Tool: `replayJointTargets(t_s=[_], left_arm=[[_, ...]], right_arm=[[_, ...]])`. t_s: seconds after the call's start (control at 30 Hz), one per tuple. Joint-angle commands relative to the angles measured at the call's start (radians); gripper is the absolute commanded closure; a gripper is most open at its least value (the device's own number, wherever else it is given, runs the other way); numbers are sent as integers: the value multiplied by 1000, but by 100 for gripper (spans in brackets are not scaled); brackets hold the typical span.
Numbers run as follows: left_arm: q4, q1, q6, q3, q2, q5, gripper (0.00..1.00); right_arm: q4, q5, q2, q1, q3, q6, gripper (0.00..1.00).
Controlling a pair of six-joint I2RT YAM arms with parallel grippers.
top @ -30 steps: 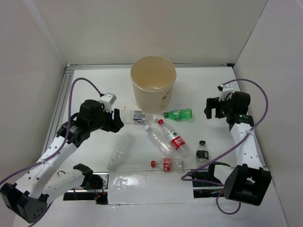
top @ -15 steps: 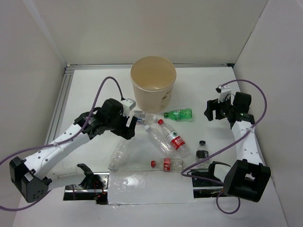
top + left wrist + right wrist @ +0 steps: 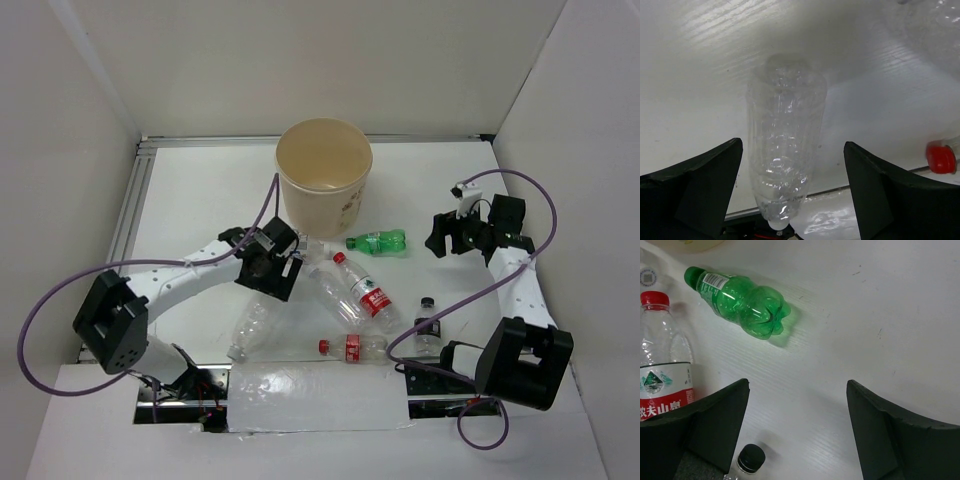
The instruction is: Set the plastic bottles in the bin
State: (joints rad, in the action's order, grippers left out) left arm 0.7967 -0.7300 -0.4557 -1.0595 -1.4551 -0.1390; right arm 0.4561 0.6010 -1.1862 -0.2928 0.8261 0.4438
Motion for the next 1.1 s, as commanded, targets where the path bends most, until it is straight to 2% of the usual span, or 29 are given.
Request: replayJointTargets(t_s=[0.0, 0.13, 0.23, 0.27, 0.3, 0.37, 0.43, 0.47, 0.5, 0.53, 0.57, 0.63, 0.73, 0.77, 0.87, 0.93, 1.0, 1.07], left_arm=[[-68, -16, -57, 44, -60, -27, 5], [-138, -25, -70, 93, -103, -27, 10], [-162, -45, -89, 113, -123, -27, 21], [-162, -45, -89, 113, -123, -27, 28], [-162, -67, -89, 104, -111, -27, 47], [-116, -88, -98, 57, -48, -27, 70], [-84, -108, -83, 3, 26, 8, 90], [-70, -121, -74, -66, 53, 30, 96], [-60, -134, -57, -103, 79, 67, 98], [-71, -134, -32, -138, 103, 169, 100], [-83, -134, -2, -216, 126, 214, 100], [-128, -134, 40, -307, 157, 315, 100], [-178, -134, 72, -515, 121, 279, 100], [-233, -134, 93, -608, 101, 257, 100], [-409, -86, 107, -738, 9, 217, 100], [-509, -66, 120, -780, -39, 182, 100], [-667, -23, 129, -792, -111, 84, 100], [-773, -2, 129, -792, -143, 59, 98]], right_arm=[[-10, 26, 7, -6, 18, 16, 15], [-10, 45, -4, -6, 18, 16, 13], [-19, 63, -13, -6, 18, 16, 13], [-19, 63, -13, -6, 18, 16, 13], [-19, 63, -13, -6, 18, 16, 13], [-19, 72, -13, -6, 18, 25, 16], [-10, 72, -13, -6, 18, 39, 20], [-10, 82, -13, -6, 18, 50, 23], [1, 106, -13, -6, 18, 59, 34], [10, 121, -13, -6, 18, 85, 40], [22, 137, -13, -6, 28, 94, 46], [32, 184, -13, -6, 37, 124, 52], [21, 242, -13, -15, 38, 145, 52], [21, 264, -13, -16, 38, 197, 44], [12, 327, -22, -16, 27, 300, 30], [21, 362, -33, -16, 27, 347, 27], [42, 373, -55, -16, 45, 384, 27], [42, 373, -55, -16, 45, 397, 27]])
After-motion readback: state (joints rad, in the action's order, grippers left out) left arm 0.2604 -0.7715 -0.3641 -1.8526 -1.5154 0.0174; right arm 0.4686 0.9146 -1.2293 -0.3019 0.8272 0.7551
